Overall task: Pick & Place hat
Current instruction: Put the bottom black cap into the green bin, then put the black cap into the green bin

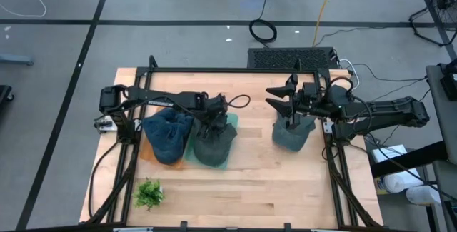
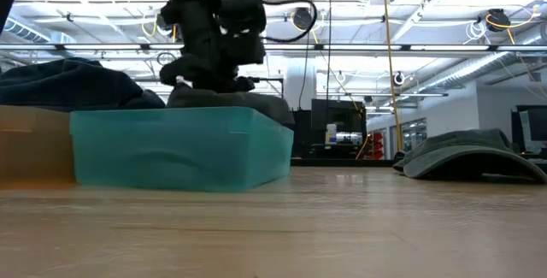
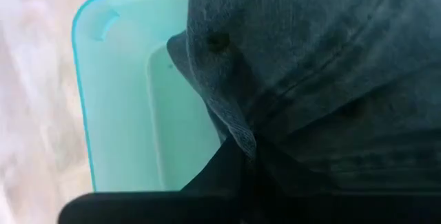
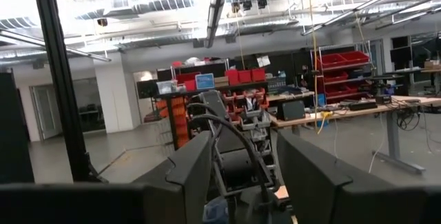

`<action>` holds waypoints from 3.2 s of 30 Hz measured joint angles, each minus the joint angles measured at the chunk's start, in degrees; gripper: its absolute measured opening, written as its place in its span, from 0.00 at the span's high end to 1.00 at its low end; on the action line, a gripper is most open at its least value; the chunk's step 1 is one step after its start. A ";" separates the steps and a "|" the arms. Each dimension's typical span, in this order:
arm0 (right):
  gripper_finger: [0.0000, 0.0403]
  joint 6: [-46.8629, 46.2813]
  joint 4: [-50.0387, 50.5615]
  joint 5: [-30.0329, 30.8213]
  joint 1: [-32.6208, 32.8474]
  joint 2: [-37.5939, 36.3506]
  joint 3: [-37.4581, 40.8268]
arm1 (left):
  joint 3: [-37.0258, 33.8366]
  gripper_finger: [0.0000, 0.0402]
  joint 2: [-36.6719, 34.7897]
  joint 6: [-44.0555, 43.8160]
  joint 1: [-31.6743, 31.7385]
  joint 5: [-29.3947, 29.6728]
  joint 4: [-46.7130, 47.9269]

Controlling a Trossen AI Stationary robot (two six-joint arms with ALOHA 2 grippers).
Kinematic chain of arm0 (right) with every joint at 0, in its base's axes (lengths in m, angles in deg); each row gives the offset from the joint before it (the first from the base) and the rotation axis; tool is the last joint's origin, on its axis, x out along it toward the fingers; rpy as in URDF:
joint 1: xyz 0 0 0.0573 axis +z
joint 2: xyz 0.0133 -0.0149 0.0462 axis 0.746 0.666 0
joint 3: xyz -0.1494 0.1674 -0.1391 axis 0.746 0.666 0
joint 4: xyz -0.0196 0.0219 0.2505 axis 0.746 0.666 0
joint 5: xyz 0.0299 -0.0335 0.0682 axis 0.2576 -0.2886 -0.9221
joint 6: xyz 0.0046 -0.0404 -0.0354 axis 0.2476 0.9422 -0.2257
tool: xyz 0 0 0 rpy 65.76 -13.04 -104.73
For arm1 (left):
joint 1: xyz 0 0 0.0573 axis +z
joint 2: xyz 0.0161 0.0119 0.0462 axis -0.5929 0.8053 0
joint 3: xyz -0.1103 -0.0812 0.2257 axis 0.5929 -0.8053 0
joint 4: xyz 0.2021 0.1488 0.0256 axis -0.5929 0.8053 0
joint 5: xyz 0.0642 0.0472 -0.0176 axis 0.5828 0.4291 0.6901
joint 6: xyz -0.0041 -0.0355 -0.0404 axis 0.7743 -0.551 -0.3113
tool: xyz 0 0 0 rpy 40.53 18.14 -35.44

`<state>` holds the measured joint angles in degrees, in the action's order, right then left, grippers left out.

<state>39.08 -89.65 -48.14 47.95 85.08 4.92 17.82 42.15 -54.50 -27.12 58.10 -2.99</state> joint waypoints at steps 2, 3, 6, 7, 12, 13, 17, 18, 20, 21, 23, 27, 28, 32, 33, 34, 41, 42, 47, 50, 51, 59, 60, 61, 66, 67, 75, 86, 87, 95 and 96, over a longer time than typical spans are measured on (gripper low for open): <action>0.61 0.00 0.00 0.00 0.02 0.00 0.00 | -0.13 0.95 0.02 -1.32 0.44 0.93 -0.01; 0.61 0.00 0.01 0.00 0.00 0.00 0.00 | -0.05 0.95 0.02 -2.30 0.60 1.01 -0.03; 0.61 0.00 0.00 0.00 0.00 0.00 0.00 | 0.63 0.89 -0.33 -5.11 0.69 1.14 0.59; 0.61 0.00 0.01 0.02 0.00 -0.01 0.00 | 1.04 0.85 -0.43 -5.46 0.69 1.13 0.63; 0.61 0.00 0.16 0.02 0.00 -0.02 0.00 | 2.54 0.65 -1.84 -7.35 0.65 1.13 0.66; 0.61 0.00 0.18 0.02 0.00 -0.02 0.00 | 2.75 0.61 -2.31 -7.38 0.65 1.11 0.56; 0.61 0.00 0.41 0.02 0.00 -0.02 0.00 | 3.09 0.43 -4.23 -7.63 0.65 2.50 1.23; 0.61 0.00 0.56 0.02 0.00 -0.02 0.00 | 3.12 0.38 -4.72 -8.01 0.65 3.06 1.18; 0.61 0.00 0.90 0.02 0.00 -0.02 0.00 | 3.12 0.30 -5.82 -9.14 0.65 3.87 1.92; 0.61 0.00 1.13 0.02 0.00 -0.02 0.00 | 3.12 0.27 -6.51 -9.65 0.65 4.05 2.39; 0.61 0.00 1.46 0.02 0.00 -0.02 0.00 | 3.12 0.20 -7.95 -11.47 0.65 4.07 2.62; 0.61 0.00 1.52 0.03 0.00 -0.02 0.00 | 3.12 0.12 -11.97 -16.56 0.65 4.06 1.52; 0.61 0.00 1.49 0.02 0.00 -0.02 0.00 | 3.15 0.11 -13.09 -17.21 0.65 3.99 1.12; 0.61 0.00 1.36 0.04 0.00 -0.02 0.00 | 3.21 0.08 -17.66 -18.32 0.49 3.34 0.01; 0.61 0.00 1.36 0.04 0.00 -0.02 0.00 | 3.21 0.08 -18.83 -18.43 0.43 3.22 0.18; 0.61 0.00 1.39 0.02 0.00 -0.02 0.00 | 3.19 0.09 -19.73 -18.46 0.39 3.11 0.42; 0.61 -0.94 1.90 -0.22 0.00 -0.02 0.00 | 3.21 0.12 -24.89 -23.62 0.37 -0.89 -3.25; 0.61 -0.92 1.90 -0.22 0.00 -0.02 0.00 | 3.16 0.12 -25.59 -24.76 0.39 -1.69 -3.22; 0.61 -2.66 1.14 -0.21 0.00 -0.01 0.00 | 3.04 0.10 -28.22 -31.16 0.28 -6.53 -6.94; 0.61 -7.05 0.96 0.06 -0.20 -0.02 0.00 | 3.29 0.08 -29.47 -34.22 -0.02 -8.83 -11.38; 0.59 -7.94 1.03 -0.05 -0.26 -0.02 0.00 | 3.10 0.07 -30.05 -35.37 -0.01 -9.66 -10.98; 0.37 -8.28 -0.18 -0.22 -0.26 0.02 0.00 | 3.13 0.04 -34.25 -44.70 -0.49 -16.42 -21.39; 0.33 -8.21 -1.17 -0.22 -0.26 0.00 0.00 | 3.01 0.04 -34.66 -45.45 -0.49 -16.83 -22.39; 0.30 -8.19 -2.17 -0.20 -0.26 -0.02 0.00 | 3.12 0.05 -35.00 -45.96 -0.49 -16.96 -25.15; 0.17 -9.42 -8.26 0.01 -0.25 -0.30 -0.07 | 3.23 0.07 -38.63 -47.47 -0.53 -17.28 -29.54; 0.16 -9.44 -8.82 -0.01 -0.27 -0.38 -0.44 | 3.11 0.07 -39.39 -48.10 -0.53 -17.29 -29.35; 0.13 -3.26 7.91 -0.25 -0.50 -1.24 -11.97 | 3.12 0.06 -44.35 -51.11 -0.53 -17.10 -30.16; 0.13 4.05 36.96 7.55 -0.48 0.13 -29.95 | 3.12 0.06 -46.73 -54.03 -0.53 -17.06 -30.09; 0.13 4.10 39.08 8.10 -0.47 0.13 -31.10 | 3.12 0.06 -46.87 -54.03 -0.53 -17.05 -30.09; 0.13 3.71 57.42 14.77 1.06 1.85 -40.05 | 3.12 0.06 -48.13 -54.03 -0.53 -17.04 -30.06; 0.13 2.99 60.17 14.85 1.15 2.19 -41.07 | 3.12 0.06 -48.22 -54.03 -0.53 -17.06 -30.07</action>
<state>42.08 -29.48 -33.29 49.10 87.27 -36.15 20.94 -6.06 -108.52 -27.65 41.04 -33.06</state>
